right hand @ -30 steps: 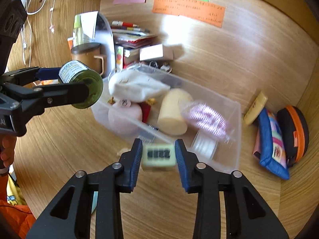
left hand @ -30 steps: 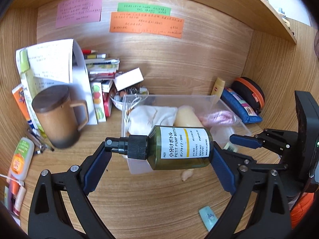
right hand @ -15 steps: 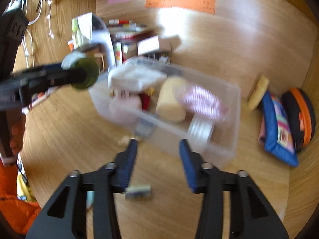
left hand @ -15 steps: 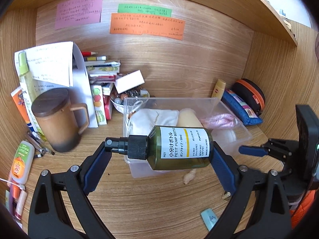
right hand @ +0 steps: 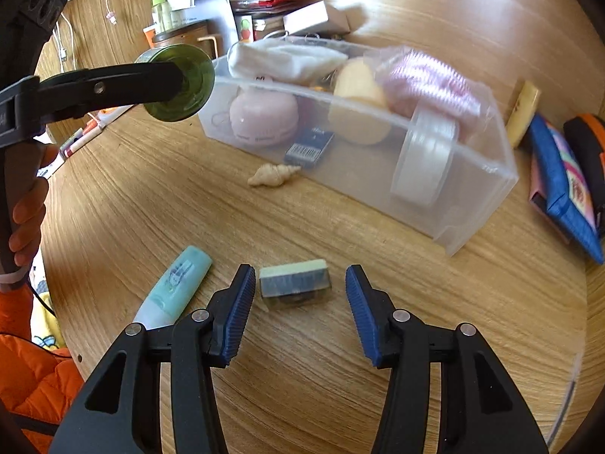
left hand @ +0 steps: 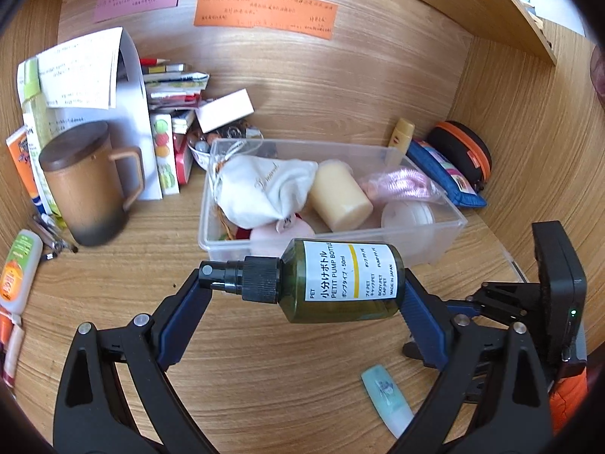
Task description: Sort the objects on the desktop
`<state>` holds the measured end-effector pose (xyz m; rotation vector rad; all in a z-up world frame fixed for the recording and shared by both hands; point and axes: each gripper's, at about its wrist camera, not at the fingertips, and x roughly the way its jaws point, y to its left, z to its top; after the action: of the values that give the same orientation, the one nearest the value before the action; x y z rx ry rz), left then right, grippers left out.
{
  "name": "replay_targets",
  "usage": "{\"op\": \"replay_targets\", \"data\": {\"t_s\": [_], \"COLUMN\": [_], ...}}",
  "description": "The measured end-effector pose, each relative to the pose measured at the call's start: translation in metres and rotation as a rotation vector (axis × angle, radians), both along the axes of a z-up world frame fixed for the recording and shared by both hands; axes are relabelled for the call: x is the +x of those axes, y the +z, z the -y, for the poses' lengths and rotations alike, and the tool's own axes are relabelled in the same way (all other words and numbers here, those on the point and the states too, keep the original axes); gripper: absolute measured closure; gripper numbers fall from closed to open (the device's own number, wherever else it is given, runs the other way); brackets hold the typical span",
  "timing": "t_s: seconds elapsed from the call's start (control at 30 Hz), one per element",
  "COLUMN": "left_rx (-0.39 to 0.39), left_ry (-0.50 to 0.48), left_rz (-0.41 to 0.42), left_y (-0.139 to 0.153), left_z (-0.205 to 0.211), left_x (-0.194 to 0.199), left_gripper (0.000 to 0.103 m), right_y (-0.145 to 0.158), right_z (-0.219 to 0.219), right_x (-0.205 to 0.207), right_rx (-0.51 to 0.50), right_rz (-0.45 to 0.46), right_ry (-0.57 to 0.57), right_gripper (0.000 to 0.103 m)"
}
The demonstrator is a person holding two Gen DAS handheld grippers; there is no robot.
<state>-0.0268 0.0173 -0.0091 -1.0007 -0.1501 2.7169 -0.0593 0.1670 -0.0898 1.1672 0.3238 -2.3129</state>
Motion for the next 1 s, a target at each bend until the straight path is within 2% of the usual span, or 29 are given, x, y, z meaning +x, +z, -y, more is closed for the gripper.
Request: {"op": "replay_targets", "data": {"t_s": [0.07,0.1,0.3,0.5,0.7,1.0], "left_rx": [0.005,0.006,0.005,0.01,0.014,0.016], "left_ry": [-0.003,-0.005,-0.009,0.0,0.005,-0.008], "left_rz": [0.009,0.013,0.006,-0.027,-0.057,-0.053], "left_y": [-0.002,-0.003,0.0,0.012,0.025,0.028], "left_z": [-0.002,-0.003,-0.007,-0.004,0.001,0.0], "left_x": [0.0,0.0,0.001,-0.003,-0.01,-0.027], "left_gripper": [0.007,0.007,0.007,0.007,0.007,0.007], "right_y": [-0.001,-0.001,0.015,0.046,0.072,0.079], "right_z": [-0.001,-0.002,-0.009,-0.012,-0.015,-0.006], "right_x": [0.0,0.0,0.001,0.003,-0.013,-0.04], "right_rx": [-0.007,-0.009,-0.042,-0.047,-0.082,-0.111], "right_rz": [-0.005,-0.01,-0.057,-0.145,-0.206,-0.218], "right_ry": [-0.006,-0.009,-0.038,-0.054,-0.081,-0.09], "right_gripper": [0.064,0.072,0.072,0.072,0.072,0.072]}}
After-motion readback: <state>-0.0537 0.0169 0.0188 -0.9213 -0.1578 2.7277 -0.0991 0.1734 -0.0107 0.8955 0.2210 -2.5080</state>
